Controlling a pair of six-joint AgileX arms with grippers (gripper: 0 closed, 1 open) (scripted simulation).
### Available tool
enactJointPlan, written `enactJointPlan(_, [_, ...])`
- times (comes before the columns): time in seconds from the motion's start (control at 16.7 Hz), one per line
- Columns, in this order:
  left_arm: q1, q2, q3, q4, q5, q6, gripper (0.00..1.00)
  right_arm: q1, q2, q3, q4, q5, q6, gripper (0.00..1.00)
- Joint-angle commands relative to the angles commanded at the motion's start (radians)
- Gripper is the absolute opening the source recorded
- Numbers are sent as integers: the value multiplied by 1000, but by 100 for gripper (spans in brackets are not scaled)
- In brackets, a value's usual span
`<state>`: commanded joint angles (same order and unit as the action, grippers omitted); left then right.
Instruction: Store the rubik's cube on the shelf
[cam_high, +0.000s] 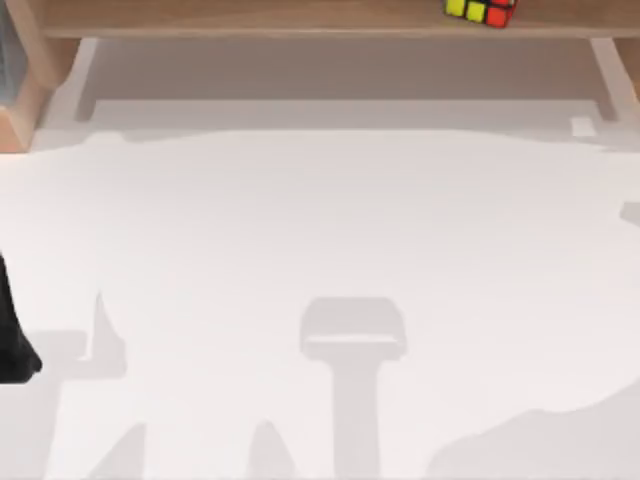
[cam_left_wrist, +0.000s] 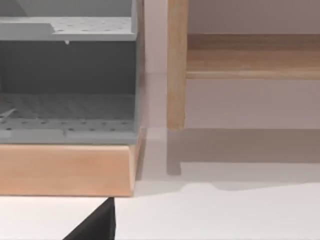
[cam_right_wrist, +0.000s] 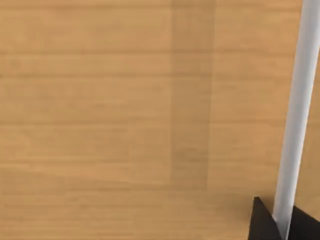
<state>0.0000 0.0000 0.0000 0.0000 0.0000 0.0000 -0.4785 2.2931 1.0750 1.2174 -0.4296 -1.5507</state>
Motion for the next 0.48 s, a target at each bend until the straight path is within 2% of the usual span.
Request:
enactJointPlan(0.24, [0, 0, 0, 0, 0, 0, 100, 33, 64, 143, -82, 34, -1, 0])
enactJointPlan(0.48, [0, 0, 0, 0, 0, 0, 100, 42, 80, 180, -105, 43, 0, 0])
